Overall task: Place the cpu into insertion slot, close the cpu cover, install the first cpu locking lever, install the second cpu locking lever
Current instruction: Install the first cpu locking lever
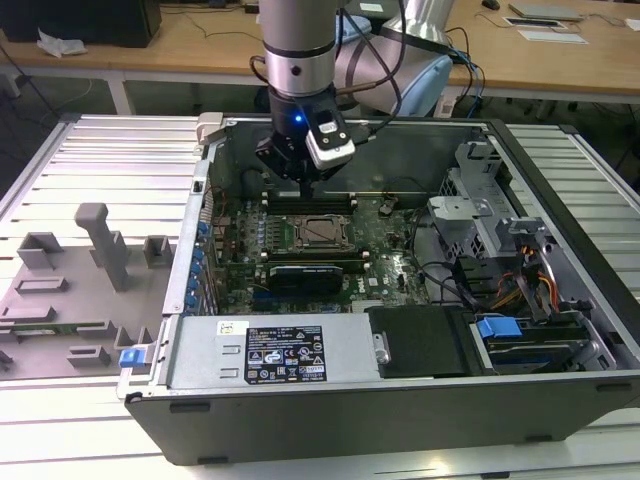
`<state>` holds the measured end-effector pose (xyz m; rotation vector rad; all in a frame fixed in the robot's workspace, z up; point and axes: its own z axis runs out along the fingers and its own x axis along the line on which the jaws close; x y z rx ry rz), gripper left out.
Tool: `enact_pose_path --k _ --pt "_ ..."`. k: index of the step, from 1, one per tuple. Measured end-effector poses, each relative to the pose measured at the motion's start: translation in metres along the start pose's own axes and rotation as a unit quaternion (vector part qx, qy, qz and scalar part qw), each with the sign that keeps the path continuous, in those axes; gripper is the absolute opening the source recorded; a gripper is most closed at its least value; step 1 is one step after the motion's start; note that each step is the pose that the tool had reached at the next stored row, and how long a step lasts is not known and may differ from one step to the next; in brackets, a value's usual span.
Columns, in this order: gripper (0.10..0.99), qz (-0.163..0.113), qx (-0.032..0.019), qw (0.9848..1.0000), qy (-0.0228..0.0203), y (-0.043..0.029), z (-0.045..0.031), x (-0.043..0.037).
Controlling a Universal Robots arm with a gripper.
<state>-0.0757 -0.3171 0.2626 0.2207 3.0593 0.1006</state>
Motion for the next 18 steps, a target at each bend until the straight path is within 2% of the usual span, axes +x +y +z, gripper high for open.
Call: enact_pose_path --k 3,7,13,18 --pt "0.106 0.000 0.0006 1.0000 0.0029 0.0010 0.0011 -0.0111" --pt "0.106 -0.001 0.0023 0.9999 0.0131 0.0035 0.0042 -0.0300" --pt "0.106 -0.039 0.0005 0.9991 0.0163 0.0021 0.0090 -0.0313" --pt "0.106 -0.046 0.0000 0.9988 0.0168 -0.0087 0.0107 -0.0328"
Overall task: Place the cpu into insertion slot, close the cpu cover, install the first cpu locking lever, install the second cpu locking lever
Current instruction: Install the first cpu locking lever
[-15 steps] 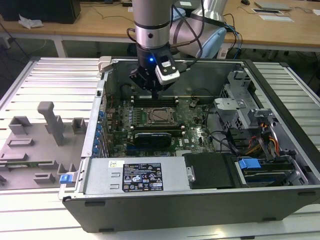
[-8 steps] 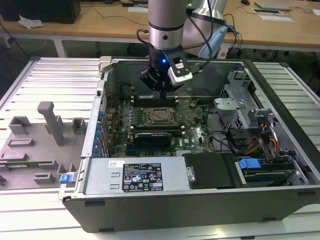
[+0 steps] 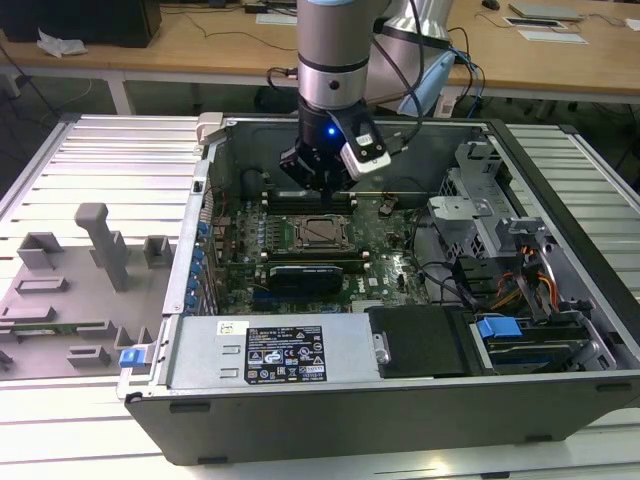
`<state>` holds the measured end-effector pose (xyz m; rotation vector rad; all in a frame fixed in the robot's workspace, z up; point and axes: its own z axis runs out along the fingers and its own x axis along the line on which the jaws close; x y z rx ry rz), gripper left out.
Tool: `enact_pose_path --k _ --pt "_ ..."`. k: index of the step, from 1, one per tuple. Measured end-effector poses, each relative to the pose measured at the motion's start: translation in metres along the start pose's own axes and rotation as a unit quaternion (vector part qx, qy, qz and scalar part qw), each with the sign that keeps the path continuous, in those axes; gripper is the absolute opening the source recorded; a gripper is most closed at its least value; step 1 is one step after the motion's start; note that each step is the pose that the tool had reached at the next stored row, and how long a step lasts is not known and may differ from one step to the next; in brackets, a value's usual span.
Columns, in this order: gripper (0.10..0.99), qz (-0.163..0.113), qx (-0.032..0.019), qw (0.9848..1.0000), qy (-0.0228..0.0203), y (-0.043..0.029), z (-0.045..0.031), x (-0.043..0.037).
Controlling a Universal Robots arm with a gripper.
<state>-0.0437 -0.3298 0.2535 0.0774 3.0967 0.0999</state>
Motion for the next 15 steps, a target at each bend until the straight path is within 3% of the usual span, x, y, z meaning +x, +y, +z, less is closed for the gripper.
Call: enact_pose_path --k 2,7,15 --pt "0.106 -0.001 0.0003 1.0000 0.0000 -0.0042 0.0003 -0.0002" --pt "0.106 -0.001 0.0135 0.9999 -0.0006 -0.0053 0.0034 -0.0001" --pt "0.106 -0.002 0.0145 0.9999 -0.0007 -0.0063 0.0148 0.0060"
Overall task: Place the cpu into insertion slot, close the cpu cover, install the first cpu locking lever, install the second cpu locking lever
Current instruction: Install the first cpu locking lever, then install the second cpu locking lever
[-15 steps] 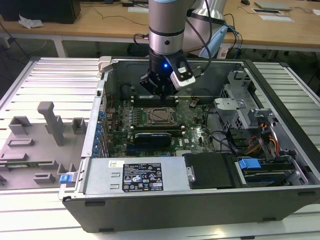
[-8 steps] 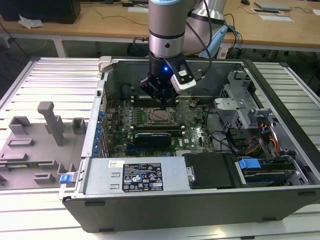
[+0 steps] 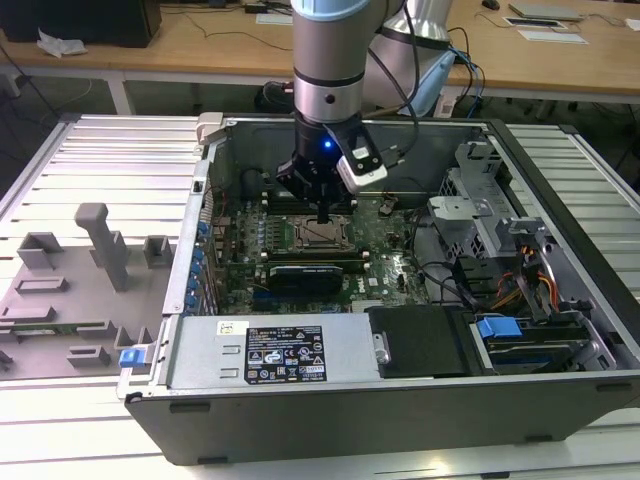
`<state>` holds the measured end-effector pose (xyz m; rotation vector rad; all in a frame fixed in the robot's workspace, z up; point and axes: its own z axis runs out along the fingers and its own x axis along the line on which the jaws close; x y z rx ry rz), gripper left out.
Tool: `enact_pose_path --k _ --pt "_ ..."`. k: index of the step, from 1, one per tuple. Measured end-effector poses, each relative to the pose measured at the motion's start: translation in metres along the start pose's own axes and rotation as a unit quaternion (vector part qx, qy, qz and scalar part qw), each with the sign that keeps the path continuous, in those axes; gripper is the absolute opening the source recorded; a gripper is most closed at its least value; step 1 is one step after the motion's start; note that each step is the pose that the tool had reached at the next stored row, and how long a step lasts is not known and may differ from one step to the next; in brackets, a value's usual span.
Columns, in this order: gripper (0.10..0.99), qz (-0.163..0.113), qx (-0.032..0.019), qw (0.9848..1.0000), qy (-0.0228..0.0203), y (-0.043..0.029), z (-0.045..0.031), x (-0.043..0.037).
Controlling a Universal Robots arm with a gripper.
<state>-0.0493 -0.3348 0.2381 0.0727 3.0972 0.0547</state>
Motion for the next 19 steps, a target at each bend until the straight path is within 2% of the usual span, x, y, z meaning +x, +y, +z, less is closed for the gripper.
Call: enact_pose_path --k 5,11,13,19 --pt "0.106 0.000 0.0000 1.0000 0.0000 -0.0003 0.0066 0.0006" --pt "0.106 -0.001 0.0001 1.0000 0.0001 -0.0003 0.0068 0.0006" --pt "0.106 -0.001 0.0024 1.0000 -0.0001 -0.0003 0.0069 0.0006" --pt "0.106 -0.001 0.0041 1.0000 -0.0001 -0.0003 0.0068 0.0006"
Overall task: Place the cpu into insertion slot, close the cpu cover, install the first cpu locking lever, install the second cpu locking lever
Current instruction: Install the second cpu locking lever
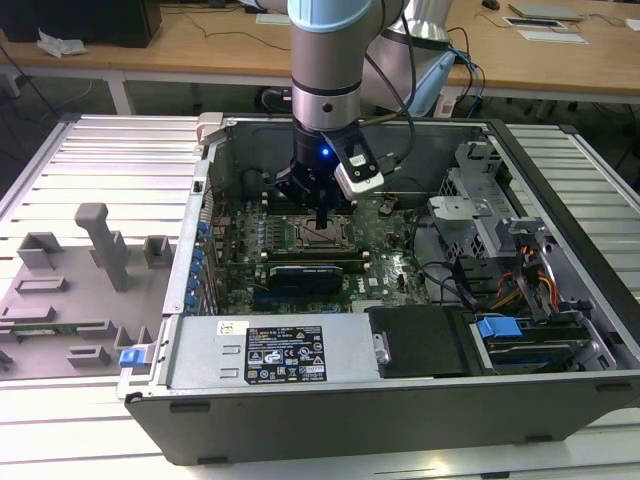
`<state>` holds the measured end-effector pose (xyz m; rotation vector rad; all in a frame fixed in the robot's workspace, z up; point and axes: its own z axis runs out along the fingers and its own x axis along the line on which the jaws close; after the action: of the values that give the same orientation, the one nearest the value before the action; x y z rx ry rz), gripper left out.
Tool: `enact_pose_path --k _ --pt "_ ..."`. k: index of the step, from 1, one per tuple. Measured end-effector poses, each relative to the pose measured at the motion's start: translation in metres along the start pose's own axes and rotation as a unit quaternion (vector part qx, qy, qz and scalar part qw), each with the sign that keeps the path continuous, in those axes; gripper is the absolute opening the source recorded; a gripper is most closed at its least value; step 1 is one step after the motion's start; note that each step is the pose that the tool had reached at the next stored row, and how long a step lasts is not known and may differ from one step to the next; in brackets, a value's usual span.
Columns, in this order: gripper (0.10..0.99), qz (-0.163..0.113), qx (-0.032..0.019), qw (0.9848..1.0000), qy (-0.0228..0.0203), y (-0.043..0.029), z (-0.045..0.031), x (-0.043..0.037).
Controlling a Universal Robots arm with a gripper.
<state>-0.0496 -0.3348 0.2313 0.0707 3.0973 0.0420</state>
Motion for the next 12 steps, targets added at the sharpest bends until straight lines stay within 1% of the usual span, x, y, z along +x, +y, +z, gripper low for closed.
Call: enact_pose_path --k 8,9,12 --pt "0.106 0.000 0.0011 1.0000 0.0000 0.0001 -0.0010 -0.0001" --pt "0.106 0.000 0.0010 1.0000 0.0000 0.0001 -0.0021 -0.0001" --pt "0.106 0.000 0.0013 1.0000 -0.0001 0.0003 -0.0098 -0.0004"
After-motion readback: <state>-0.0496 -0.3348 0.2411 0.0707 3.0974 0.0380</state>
